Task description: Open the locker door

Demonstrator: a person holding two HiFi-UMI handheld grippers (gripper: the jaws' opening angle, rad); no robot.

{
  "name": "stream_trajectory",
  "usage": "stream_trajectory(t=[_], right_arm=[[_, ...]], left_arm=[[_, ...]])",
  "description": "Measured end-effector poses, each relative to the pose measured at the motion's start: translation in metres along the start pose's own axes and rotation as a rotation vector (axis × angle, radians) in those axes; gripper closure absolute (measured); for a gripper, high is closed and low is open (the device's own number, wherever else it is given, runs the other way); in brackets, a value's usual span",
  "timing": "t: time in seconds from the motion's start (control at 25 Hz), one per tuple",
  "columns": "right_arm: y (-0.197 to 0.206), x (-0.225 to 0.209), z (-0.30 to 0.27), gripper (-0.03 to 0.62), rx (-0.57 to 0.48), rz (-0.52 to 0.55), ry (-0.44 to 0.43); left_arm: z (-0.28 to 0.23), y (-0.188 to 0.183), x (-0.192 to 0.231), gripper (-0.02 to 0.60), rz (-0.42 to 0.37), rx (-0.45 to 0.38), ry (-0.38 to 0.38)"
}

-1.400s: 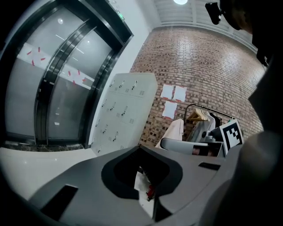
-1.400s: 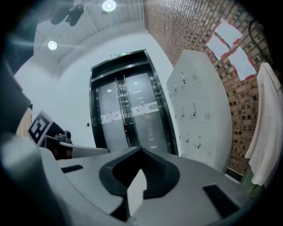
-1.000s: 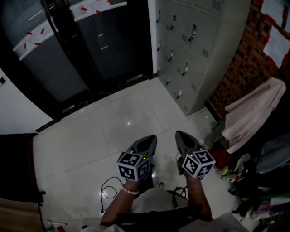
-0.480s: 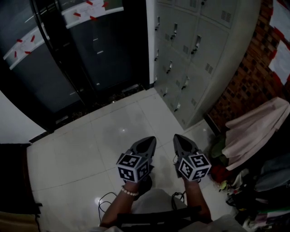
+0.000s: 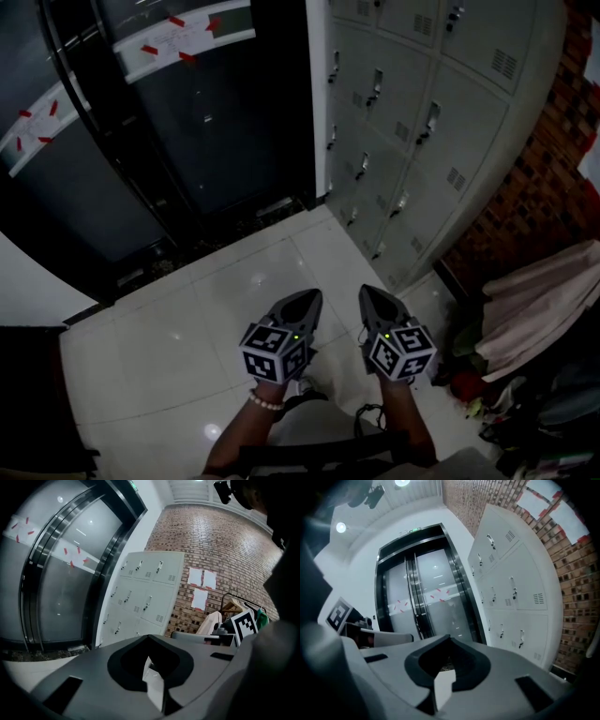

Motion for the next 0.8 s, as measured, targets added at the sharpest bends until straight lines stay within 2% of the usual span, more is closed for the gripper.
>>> stream_trajectory(t=[0.28, 0.8], right_arm=[[-0.020, 0.006, -0.055, 0.586, -0.026, 0.006, 0.032], [-0.021, -0.002, -0.114, 0.588, 0.017, 0.018, 0.023]], left_arm=[[-0.022, -0.029, 0.052, 0.589, -0.021, 0.005, 0.034], [-0.058, -0.047, 0.100, 0.589, -0.009, -0.013, 0.044]])
Point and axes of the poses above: the fingertips, and each gripper's own axes: z backward along the fingers, x to its left, y out of its underside, the point moved 8 cm from there along z, backward along the fingers, and after that the axes turned 3 degrees about x, right-handed, at the moved point
